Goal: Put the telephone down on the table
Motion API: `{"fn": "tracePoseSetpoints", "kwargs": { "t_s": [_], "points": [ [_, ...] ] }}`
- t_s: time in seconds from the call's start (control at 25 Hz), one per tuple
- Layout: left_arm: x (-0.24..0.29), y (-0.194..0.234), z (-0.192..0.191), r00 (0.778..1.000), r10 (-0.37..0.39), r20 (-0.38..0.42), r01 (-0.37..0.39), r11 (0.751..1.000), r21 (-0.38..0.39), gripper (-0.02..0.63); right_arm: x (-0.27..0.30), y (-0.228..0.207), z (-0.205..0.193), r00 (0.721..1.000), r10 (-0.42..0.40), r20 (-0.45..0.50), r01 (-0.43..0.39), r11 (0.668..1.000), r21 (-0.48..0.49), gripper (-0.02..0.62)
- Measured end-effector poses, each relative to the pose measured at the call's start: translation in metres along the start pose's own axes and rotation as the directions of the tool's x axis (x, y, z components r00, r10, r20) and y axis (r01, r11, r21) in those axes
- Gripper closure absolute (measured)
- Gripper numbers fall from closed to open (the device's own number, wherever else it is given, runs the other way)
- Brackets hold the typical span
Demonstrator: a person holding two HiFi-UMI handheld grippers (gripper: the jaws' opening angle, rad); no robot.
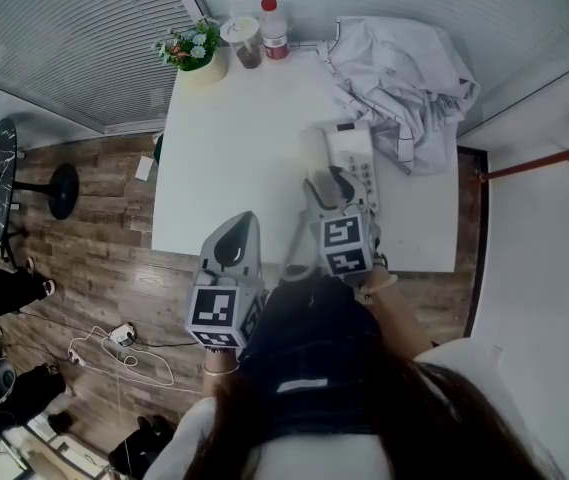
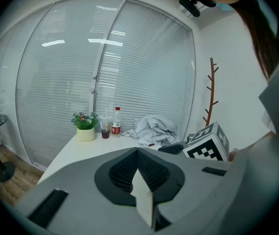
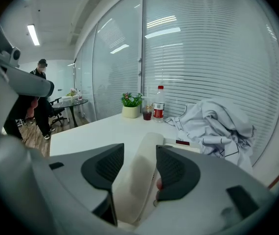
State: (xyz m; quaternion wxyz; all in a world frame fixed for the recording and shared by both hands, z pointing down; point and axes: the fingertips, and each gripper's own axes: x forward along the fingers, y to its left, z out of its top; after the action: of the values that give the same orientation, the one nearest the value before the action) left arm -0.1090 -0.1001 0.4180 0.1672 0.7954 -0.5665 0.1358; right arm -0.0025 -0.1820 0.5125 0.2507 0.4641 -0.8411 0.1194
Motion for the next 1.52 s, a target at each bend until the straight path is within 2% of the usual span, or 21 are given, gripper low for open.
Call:
{"fn": "tracePoseSetpoints", "kwargs": {
  "t_s": [0.6,1.28,1.52],
  "points": [
    [0.005,0.013,-0.008,0.999,-0.012,-0.046,0.013,1.0,0.012,0.609,0.021,-0.005,-0.024,0.995,-0.048,-0.084,0.053,0.997,0.051,0.327],
    [0.008,0.03,-0.015,0.997,-0.028,-0.078,0.03,0.999,0.023,0.609,0.038,-0.009,-0.036,0.985,-0.119,-0.127,0.134,0.984,0.117,0.331],
    [0.008,0.035,-0.018,0.995,-0.03,-0.091,0.033,0.999,0.022,0.609,0.04,-0.008,-0.037,0.981,-0.148,-0.129,0.167,0.973,0.158,0.371]
  ]
}}
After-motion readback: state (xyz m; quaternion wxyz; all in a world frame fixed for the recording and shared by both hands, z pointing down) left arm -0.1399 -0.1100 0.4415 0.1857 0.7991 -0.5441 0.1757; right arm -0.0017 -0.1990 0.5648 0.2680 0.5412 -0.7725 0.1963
